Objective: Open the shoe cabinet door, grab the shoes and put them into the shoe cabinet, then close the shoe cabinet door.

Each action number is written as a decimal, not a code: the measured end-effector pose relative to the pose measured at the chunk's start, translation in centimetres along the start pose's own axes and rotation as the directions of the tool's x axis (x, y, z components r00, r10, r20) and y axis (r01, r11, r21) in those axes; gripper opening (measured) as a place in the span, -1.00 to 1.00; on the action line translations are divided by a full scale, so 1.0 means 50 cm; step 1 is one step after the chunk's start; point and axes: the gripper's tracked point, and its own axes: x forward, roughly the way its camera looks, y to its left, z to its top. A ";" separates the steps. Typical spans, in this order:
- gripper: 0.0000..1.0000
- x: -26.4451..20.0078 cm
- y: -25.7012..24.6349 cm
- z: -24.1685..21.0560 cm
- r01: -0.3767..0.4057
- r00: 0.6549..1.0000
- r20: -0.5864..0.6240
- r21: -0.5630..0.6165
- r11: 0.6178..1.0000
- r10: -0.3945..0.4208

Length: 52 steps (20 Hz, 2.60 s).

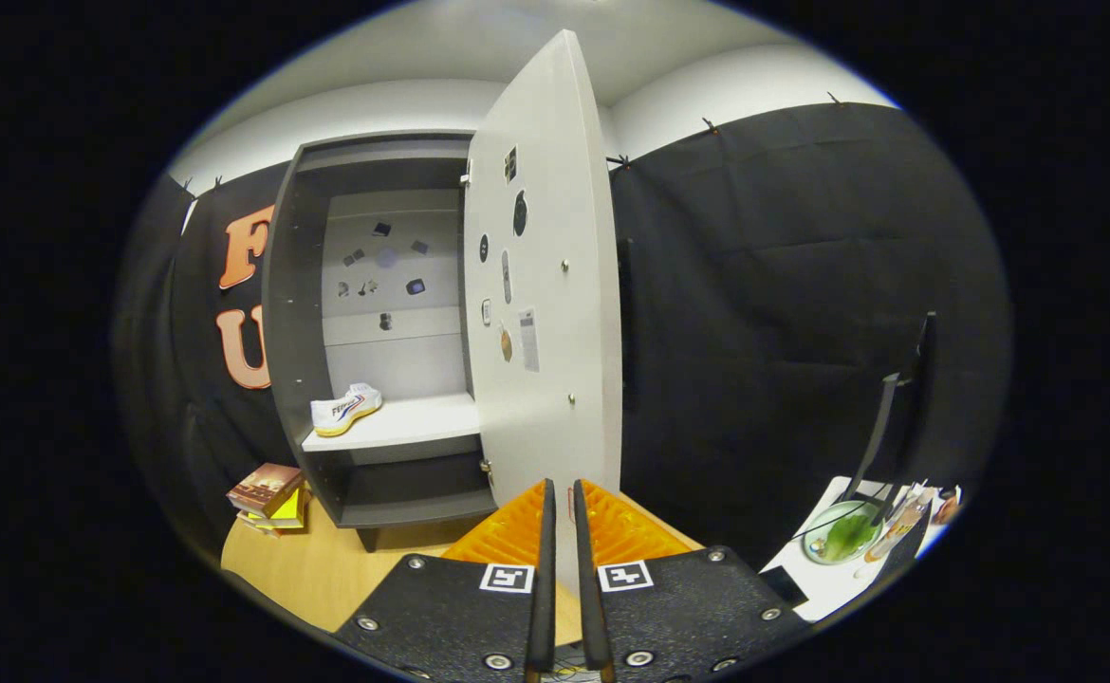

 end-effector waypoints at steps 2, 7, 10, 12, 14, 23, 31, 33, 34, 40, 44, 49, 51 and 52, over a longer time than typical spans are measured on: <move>-0.78 0.007 0.041 -0.052 -0.042 0.998 -0.034 0.007 0.999 0.043; -0.68 0.046 0.129 -0.192 -0.129 0.984 -0.136 -0.095 0.987 0.116; -0.56 0.077 0.157 -0.286 -0.179 0.965 -0.224 -0.173 0.968 0.139; -0.47 0.099 0.165 -0.348 -0.208 0.950 -0.278 -0.216 0.954 0.144; -0.39 0.116 0.169 -0.415 -0.244 0.927 -0.344 -0.241 0.939 0.153; -0.16 0.208 0.157 -0.643 -0.325 0.821 -0.557 -0.275 0.905 0.126; -0.18 0.288 0.156 -0.732 -0.358 0.761 -0.639 -0.270 0.894 0.112; -0.36 0.293 0.163 -0.738 -0.370 0.750 -0.651 -0.265 0.890 0.118; -0.51 0.288 0.169 -0.737 -0.380 0.740 -0.661 -0.259 0.888 0.124; -1.00 0.249 0.200 -0.657 -0.412 0.736 -0.659 -0.252 0.876 0.156; -1.00 0.213 0.217 -0.544 -0.412 0.776 -0.601 -0.255 0.875 0.191; -1.00 0.171 0.222 -0.380 -0.372 0.801 -0.567 -0.220 0.902 0.193; -1.00 0.158 0.221 -0.323 -0.362 0.820 -0.535 -0.210 0.908 0.203; -1.00 0.153 0.224 -0.289 -0.360 0.829 -0.517 -0.205 0.910 0.212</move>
